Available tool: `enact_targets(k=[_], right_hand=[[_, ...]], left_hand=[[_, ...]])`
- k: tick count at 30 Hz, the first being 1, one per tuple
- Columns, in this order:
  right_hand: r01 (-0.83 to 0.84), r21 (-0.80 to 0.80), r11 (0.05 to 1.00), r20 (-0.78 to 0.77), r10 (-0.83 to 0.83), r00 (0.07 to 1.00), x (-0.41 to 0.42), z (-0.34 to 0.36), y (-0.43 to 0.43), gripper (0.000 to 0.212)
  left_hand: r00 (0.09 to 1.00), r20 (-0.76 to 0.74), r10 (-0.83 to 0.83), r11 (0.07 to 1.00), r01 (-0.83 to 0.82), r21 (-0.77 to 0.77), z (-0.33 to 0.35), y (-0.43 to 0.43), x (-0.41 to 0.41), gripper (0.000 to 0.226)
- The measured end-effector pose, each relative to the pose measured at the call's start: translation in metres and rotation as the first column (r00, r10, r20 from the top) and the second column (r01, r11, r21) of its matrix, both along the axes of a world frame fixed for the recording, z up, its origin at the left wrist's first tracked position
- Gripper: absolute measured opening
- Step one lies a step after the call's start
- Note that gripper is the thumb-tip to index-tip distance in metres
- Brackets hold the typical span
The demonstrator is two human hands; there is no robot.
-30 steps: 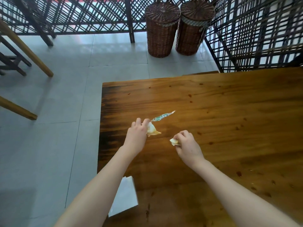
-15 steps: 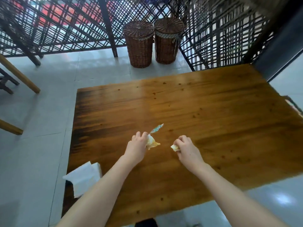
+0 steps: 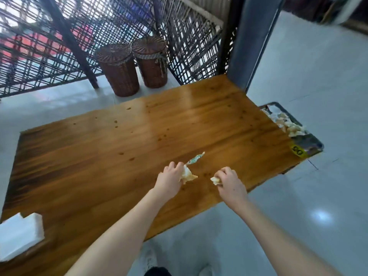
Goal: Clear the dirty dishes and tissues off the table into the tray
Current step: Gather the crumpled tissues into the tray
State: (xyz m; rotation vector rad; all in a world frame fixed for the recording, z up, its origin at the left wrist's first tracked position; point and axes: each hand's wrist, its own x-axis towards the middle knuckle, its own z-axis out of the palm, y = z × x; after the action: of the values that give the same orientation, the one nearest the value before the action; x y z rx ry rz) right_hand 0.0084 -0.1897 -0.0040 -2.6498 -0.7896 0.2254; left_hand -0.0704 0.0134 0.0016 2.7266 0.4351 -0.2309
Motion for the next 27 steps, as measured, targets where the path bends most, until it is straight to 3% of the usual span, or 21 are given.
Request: enact_targets(k=[16, 24, 27], right_hand=[[0.216, -0.019, 0.976, -0.047, -0.217, 0.975, 0.118, 0.000, -0.150, 0.020], [0.237, -0.110, 0.965, -0.056, -0.244, 0.968, 0.231, 0.000, -0.196, 0.018], [0.266, -0.075, 0.961, -0.061, -0.271, 0.961, 0.273, -0.001, -0.202, 0.021]], left_hand=[[0.968, 0.014, -0.250, 0.968, 0.249, 0.014, -0.007, -0.130, 0.179, 0.052], [0.972, 0.062, -0.227, 0.973, 0.229, -0.022, -0.013, -0.157, 0.288, 0.052], [0.973, 0.055, -0.223, 0.974, 0.225, -0.035, -0.014, -0.159, 0.331, 0.054]])
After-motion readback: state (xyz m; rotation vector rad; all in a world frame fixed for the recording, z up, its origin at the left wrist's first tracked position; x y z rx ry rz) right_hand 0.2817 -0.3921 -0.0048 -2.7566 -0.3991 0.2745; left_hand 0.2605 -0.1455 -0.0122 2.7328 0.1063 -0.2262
